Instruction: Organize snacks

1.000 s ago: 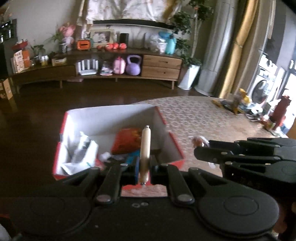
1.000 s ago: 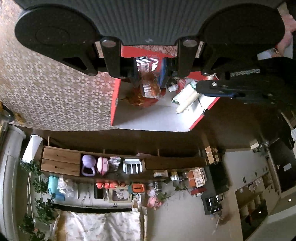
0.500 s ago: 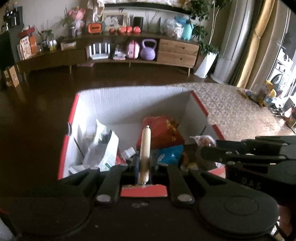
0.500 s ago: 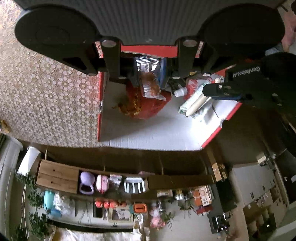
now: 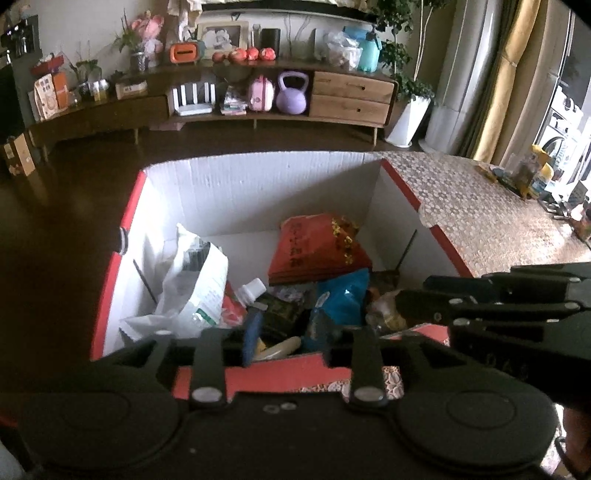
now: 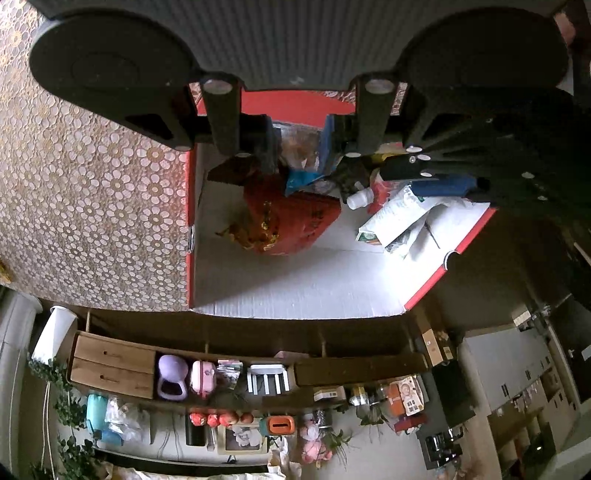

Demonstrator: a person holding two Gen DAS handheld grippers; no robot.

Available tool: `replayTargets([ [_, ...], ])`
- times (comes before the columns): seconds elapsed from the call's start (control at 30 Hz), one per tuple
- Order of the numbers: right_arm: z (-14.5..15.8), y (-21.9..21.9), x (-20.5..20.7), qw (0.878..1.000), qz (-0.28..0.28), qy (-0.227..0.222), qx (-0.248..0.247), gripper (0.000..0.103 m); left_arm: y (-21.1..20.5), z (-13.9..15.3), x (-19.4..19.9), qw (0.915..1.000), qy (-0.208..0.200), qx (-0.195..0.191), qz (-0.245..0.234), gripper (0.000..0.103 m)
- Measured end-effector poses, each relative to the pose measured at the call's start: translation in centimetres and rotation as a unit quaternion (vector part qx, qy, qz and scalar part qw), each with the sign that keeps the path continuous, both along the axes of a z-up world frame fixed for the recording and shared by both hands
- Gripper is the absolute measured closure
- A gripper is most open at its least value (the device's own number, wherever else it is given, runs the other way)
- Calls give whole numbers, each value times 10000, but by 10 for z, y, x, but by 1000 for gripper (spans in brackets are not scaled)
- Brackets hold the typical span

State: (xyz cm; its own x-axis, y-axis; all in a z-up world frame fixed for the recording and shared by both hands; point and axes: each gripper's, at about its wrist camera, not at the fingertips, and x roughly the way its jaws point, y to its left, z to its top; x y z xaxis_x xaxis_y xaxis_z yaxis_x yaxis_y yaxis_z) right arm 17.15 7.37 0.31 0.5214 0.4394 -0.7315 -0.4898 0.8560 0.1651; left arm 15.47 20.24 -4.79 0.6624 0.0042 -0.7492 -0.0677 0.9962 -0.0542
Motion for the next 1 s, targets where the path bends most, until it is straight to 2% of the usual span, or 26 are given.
replayTargets([
  [0.07,2,-2,-3,10000,-10,-35,29,75,-1,3,-3,9999,-106,107,78,38],
  [0.17,8,-9,-7,9998,-73,-86,188,74,3,9,-12,9996,-254,93,109,21],
  [0.2,10,-13,-9,9996,-99,-96,250,70,5,11,-15,9994,-303,70,151,15],
  [0.27,15,-19,-15,9992,-149,-210,312,55,8,16,-22,9989,-406,55,229,11],
  [0.3,17,-21,-18,9989,-149,-280,348,43,9,18,-24,9987,-448,40,255,8],
  [0.33,20,-24,-22,9984,-131,-353,418,35,10,20,-27,9984,-498,20,262,7],
  [0.47,30,-30,-36,9970,-47,-494,595,32,8,30,-41,9970,-720,60,275,3],
  [0.63,42,-39,-52,9947,-54,-634,809,21,5,43,-58,9952,-936,-26,282,0],
  [0.9,59,-51,-77,9919,-100,-885,910,19,-6,68,-86,9912,-1296,141,238,0],
  [1.0,63,-57,-85,9910,-111,-954,932,18,-9,75,-93,9905,-1350,89,234,0],
])
